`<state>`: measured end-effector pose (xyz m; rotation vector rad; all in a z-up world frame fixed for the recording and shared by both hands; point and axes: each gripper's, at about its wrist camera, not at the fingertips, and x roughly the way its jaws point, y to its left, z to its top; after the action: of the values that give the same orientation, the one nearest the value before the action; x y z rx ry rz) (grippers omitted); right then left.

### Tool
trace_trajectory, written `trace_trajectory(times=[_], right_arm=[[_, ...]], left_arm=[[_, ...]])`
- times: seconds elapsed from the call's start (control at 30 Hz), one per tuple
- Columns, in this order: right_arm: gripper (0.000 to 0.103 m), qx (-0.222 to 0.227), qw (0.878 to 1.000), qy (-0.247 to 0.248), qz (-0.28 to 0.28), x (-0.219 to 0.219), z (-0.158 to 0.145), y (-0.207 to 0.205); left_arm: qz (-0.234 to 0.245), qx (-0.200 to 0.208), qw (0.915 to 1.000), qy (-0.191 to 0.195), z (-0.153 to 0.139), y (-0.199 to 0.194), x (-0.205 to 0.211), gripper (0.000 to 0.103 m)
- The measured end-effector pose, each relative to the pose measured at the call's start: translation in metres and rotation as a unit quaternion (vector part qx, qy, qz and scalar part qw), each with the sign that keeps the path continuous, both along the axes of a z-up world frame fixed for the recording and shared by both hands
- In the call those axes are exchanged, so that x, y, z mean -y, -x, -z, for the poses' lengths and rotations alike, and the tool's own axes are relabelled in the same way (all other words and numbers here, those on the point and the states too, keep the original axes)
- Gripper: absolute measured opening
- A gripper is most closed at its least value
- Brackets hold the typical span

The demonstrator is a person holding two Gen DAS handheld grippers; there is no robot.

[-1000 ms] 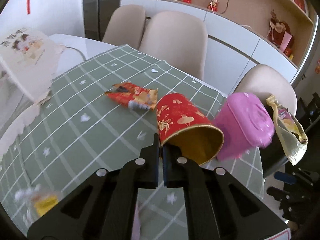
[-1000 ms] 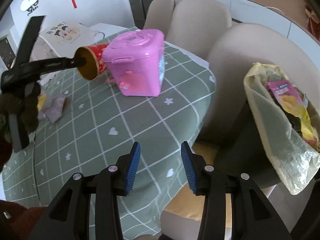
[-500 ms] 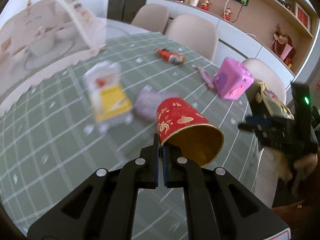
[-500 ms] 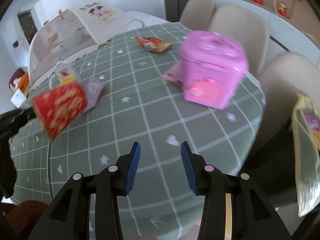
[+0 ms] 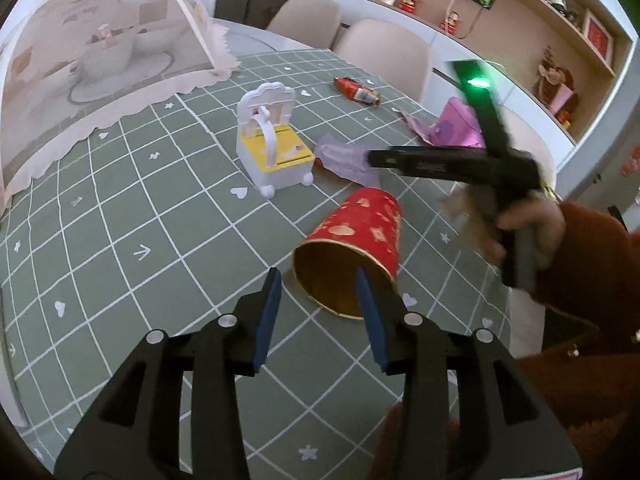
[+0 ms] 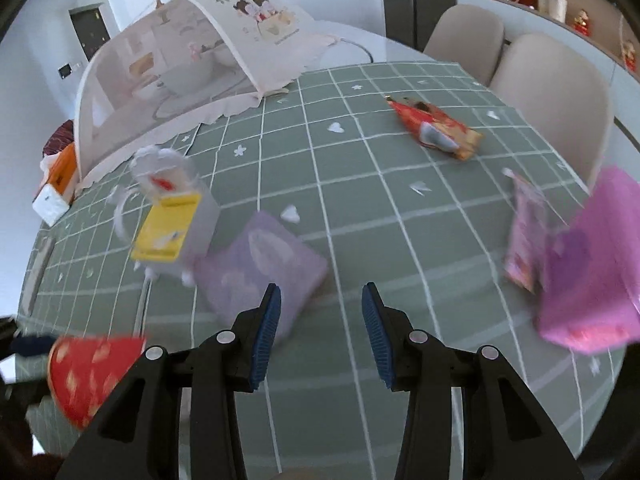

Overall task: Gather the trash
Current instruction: 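Lift the red cup with the left tool while the right tool grasps the purple wrapper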

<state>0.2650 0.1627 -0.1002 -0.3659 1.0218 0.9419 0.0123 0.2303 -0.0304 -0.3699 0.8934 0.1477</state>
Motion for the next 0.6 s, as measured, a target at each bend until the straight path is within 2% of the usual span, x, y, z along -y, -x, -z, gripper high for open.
trace_trajectory(times=[0.03,0.13,0.17,0.2,0.23,0.3,0.43,0.53,0.6], right_arm=[[0.04,0.007,1.0,-0.007,0.006,-0.003,0.0,-0.001],[0.041,-0.017,1.0,-0.013,0.001,-0.011,0.0,0.0],[0.036,-0.03,0.999,-0.014,-0.014,-0.014,0.0,0.002],[0.02,-0.026,0.999,-0.009,-0.022,-0.015,0.001,0.005],[0.013,-0.008,0.999,0.007,-0.031,-0.016,0.0,0.011],[0.008,0.004,0.999,0.01,-0.037,-0.011,-0.002,0.018],[0.005,-0.008,1.0,-0.006,0.002,0.023,-0.013,0.016],[0.004,-0.003,0.999,-0.011,0.037,0.056,-0.021,0.01],[0.004,0.001,0.998,-0.012,0.058,0.075,-0.024,0.007]], left_arm=[[0.002,0.002,1.0,0.002,-0.003,0.002,-0.002,0.038],[0.001,0.01,0.9998,0.017,-0.009,0.0,-0.01,0.042],[0.0,0.015,0.9996,0.023,-0.012,-0.001,-0.012,0.043],[-0.001,0.023,0.9992,0.032,-0.014,-0.002,-0.014,0.044],[-0.001,0.027,0.999,0.037,-0.016,-0.005,-0.015,0.044],[0.0,0.032,0.9987,0.039,-0.018,-0.011,-0.018,0.047],[-0.011,0.017,0.9993,0.031,-0.015,-0.021,-0.018,0.048],[-0.008,0.009,0.9993,0.035,-0.01,-0.022,-0.016,0.049],[-0.005,-0.002,0.9997,0.024,-0.005,-0.025,-0.013,0.05]])
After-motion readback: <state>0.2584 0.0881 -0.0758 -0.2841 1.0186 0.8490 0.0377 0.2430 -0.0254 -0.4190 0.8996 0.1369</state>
